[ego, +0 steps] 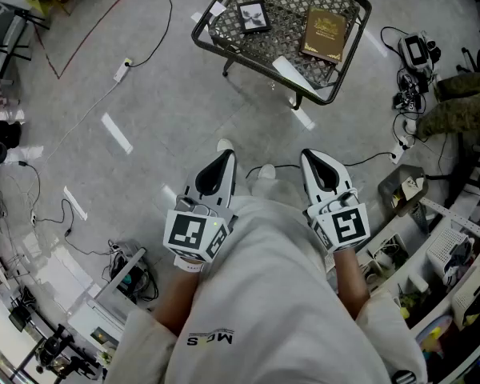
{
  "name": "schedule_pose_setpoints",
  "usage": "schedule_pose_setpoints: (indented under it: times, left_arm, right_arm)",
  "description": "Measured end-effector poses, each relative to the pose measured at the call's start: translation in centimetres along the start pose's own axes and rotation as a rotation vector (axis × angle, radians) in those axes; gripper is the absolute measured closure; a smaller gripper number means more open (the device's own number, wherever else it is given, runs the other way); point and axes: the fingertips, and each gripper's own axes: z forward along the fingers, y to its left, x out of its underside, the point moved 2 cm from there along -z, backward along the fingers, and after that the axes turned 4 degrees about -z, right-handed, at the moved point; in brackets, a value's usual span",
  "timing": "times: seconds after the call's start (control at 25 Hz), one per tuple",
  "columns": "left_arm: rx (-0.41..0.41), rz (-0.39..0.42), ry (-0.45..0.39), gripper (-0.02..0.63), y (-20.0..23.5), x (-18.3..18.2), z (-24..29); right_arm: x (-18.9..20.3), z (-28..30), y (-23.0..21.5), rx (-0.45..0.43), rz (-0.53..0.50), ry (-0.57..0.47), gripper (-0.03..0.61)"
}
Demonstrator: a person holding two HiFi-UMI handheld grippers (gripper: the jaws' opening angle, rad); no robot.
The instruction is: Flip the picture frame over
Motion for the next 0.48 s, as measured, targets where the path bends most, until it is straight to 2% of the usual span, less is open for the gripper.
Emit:
schedule_pose_setpoints:
  times: [0.16, 0.48]
  left_arm:
    - [-0.013, 0.016, -0.016, 0.589, 0.2, 0.2, -1.0]
    - [-0.03, 0.015, -0.032, 0.589, 2.0, -0.2, -2.1]
  right_arm:
    - [-0.4, 0.5, 0.6, 0.009, -0.026, -0.013, 0.56]
    - [-0.4, 1.5, 1.6, 0.024, -0.012, -0.01, 0.56]
